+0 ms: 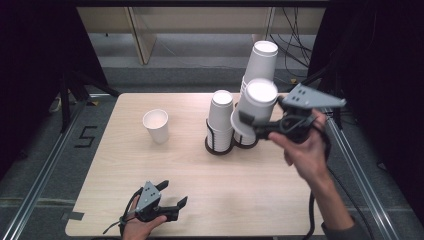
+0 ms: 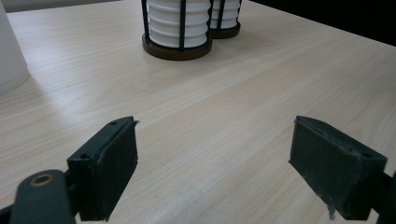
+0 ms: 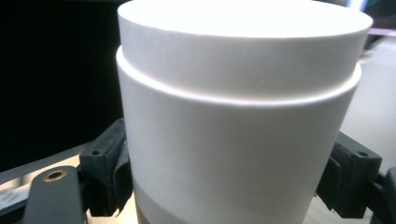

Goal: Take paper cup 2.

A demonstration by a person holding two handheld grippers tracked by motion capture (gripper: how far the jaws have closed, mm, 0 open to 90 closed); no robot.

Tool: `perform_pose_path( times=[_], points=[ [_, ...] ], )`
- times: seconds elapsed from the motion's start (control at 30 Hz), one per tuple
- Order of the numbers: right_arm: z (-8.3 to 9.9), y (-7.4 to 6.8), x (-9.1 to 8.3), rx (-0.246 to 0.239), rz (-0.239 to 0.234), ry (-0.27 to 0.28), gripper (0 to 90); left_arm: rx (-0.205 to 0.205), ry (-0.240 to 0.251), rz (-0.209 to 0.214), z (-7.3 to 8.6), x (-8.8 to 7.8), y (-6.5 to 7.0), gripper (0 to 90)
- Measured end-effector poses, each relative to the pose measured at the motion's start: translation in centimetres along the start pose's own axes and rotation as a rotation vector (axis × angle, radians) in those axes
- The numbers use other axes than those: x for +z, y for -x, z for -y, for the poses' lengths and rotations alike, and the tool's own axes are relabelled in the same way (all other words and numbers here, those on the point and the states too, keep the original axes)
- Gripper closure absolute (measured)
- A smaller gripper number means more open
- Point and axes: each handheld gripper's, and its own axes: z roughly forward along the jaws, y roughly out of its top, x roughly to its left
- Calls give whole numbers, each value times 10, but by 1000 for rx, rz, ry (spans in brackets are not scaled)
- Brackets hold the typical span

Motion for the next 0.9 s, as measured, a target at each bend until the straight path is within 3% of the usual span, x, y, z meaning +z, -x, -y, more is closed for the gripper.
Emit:
perform_pose_path(
  times=[0.03,0.2,0.53,0.83,0.9],
  points=[
    [10,-6,5,22,-23,-15,193,-2,5,1,0,0,-1,147],
    [49,-23,29,29,-80,-44,192,-8,16,2,0,-1,-1,147],
    [93,-43,57,60,-171,-100,190,10,45,0,0,2,1,147],
    [121,-48,69,68,-199,-141,190,16,72,16,-2,2,3,147],
    [126,-49,71,66,-185,-142,190,14,74,17,-2,2,2,146]
  ],
)
